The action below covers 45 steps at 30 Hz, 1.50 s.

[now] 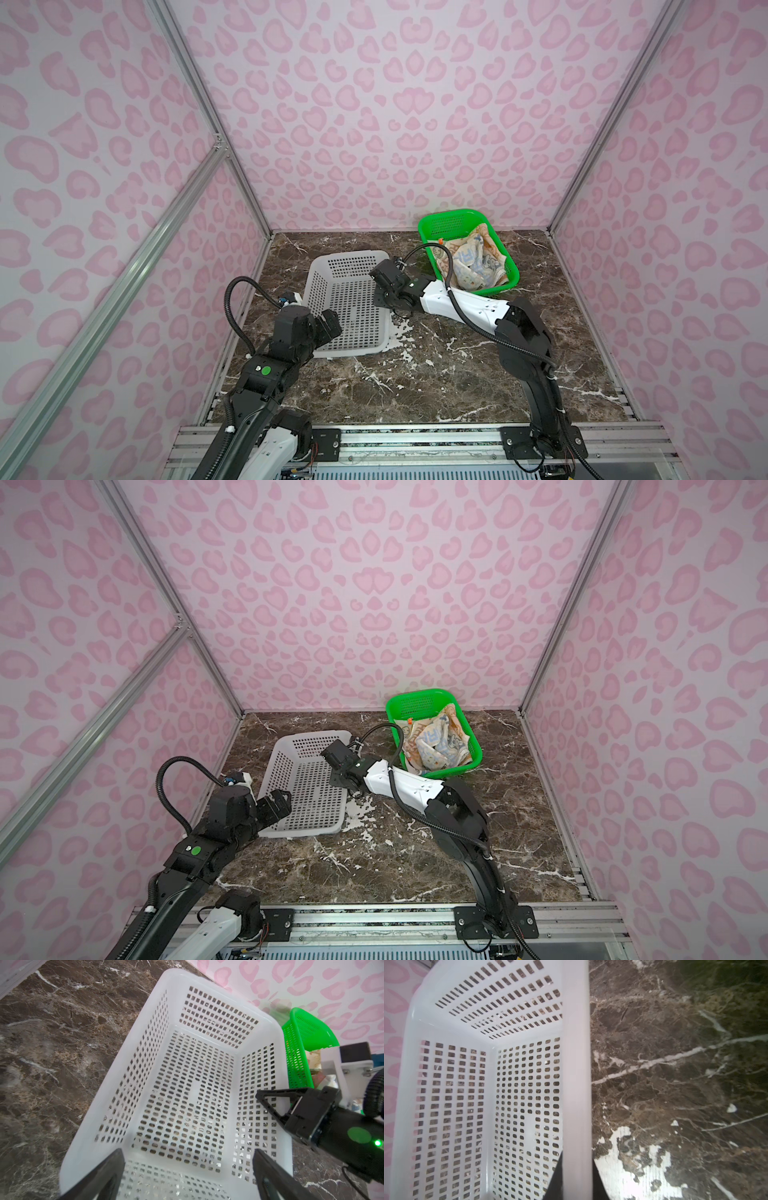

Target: Fold and stack the towels

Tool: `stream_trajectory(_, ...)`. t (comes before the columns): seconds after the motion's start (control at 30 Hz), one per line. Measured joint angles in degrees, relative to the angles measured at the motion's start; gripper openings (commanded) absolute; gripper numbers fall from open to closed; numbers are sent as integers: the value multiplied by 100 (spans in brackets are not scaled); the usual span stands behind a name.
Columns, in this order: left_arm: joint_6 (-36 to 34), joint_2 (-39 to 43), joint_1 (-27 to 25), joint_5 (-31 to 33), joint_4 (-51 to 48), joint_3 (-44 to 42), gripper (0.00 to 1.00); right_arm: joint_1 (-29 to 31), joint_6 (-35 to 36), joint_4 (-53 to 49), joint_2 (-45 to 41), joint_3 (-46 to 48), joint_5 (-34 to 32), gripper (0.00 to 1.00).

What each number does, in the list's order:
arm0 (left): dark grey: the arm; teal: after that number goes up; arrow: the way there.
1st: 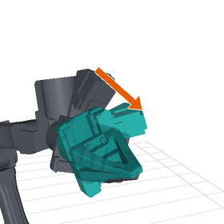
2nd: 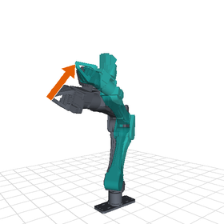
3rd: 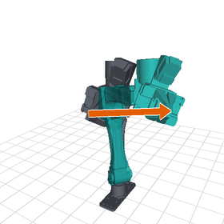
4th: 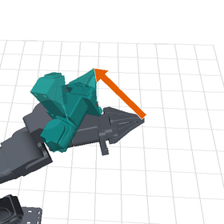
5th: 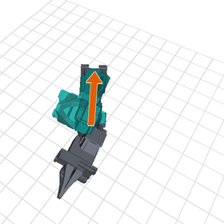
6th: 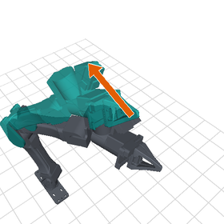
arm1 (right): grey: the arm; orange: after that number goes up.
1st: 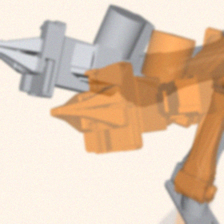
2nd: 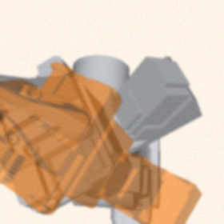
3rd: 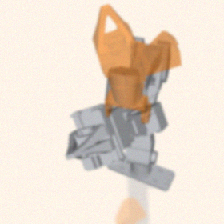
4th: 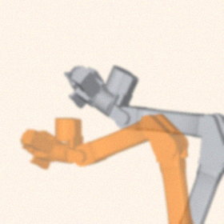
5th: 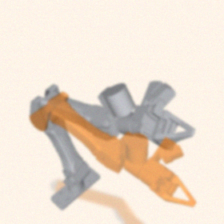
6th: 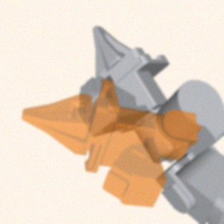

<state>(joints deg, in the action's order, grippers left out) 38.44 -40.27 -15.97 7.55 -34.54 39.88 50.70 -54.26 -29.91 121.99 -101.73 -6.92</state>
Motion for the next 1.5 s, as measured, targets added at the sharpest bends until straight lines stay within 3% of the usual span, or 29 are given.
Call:
stream_trajectory(0.4,389,-223,26,125,-308,400,97,-203,-1814,164,570,-498,-629,1)
stream_trajectory(0.53,837,-466,96,55,-354,457,97,-201,-2015,122,1054,-1187,-385,35)
stream_trajectory(0.67,1099,-850,122,-201,-343,774,97,-234,-1797,164,994,-1456,-195,73)
stream_trajectory(0.8,999,-1506,94,-544,-286,1316,97,-409,-1213,212,321,-1139,-35,96)
stream_trajectory(0.93,557,-2479,-83,-833,-297,2000,97,-962,-616,557,-791,-103,188,98)
stream_trajectory(1.17,-616,-4813,-892,-868,-730,3919,98,-2350,763,455,-2378,1187,671,98)
stream_trajectory(1.4,-1416,-6319,-1191,-278,-1456,4929,98,-2702,1919,496,-3919,2859,586,98)
stream_trajectory(1.5,-1617,-6566,-1211,-4,-1663,5058,86,-2750,2166,516,-4264,3298,579,98)
